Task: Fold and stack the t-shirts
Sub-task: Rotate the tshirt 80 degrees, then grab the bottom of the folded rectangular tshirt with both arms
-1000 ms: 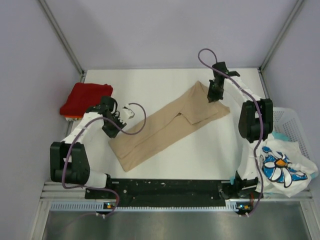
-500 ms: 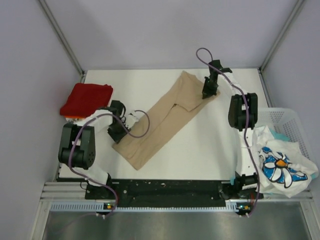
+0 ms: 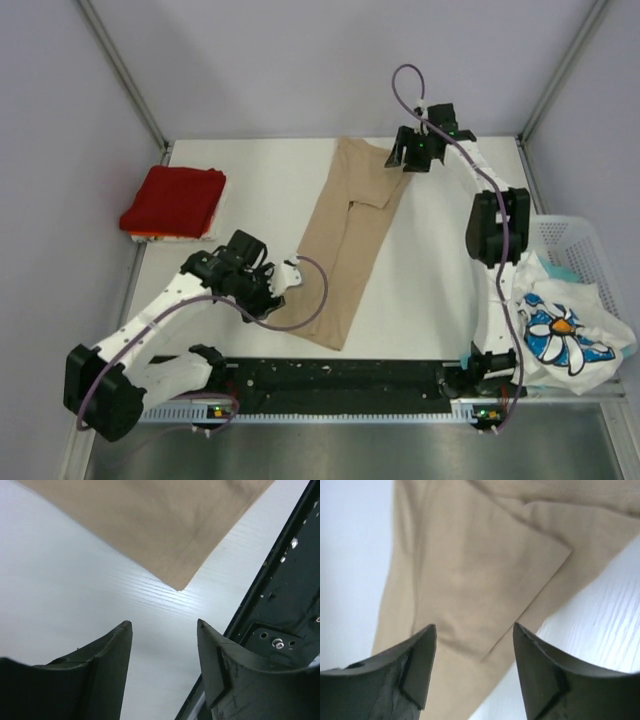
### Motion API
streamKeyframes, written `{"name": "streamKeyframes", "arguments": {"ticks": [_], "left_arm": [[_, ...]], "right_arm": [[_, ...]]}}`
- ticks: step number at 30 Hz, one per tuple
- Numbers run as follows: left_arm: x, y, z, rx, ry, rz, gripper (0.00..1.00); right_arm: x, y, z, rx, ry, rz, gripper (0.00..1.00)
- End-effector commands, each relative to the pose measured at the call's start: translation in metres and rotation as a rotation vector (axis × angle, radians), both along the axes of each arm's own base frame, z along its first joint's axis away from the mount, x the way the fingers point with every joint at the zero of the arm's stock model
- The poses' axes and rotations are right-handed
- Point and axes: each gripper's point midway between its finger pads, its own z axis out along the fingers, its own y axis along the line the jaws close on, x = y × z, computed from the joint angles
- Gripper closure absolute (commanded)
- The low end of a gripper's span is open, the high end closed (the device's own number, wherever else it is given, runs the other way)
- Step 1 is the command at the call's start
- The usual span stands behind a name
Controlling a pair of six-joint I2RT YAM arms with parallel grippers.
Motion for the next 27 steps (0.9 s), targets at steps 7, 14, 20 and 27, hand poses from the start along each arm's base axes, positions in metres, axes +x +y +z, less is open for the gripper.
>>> {"name": "streamKeyframes", "arguments": {"ticks": [7,14,20,27], "left_arm": [[0.000,-0.040,0.010,-0.209,-0.104,-0.410,0.37],[-0.002,-0.033,-0.030,-0.159,-0.127,-0.615,0.38],[0.002,-0.018,-0.055,-0.073,-0.155,-0.651,0.38],[0.011,-0.015,-0.066,-0.008,-0.178,-0.626,0.40]], "right_arm": [[-0.221,0.102,0.151,0.052,-0.879,0.706,0.16],[-0.420,0.144,0.053,-0.054,-0.914,1.453,0.16],[-0.476,0.141,-0.002,-0.161,-0.863,1.658,0.28],[-0.473,0.176,-0.030,-0.317,-0.944,1.677,0.35]]}}
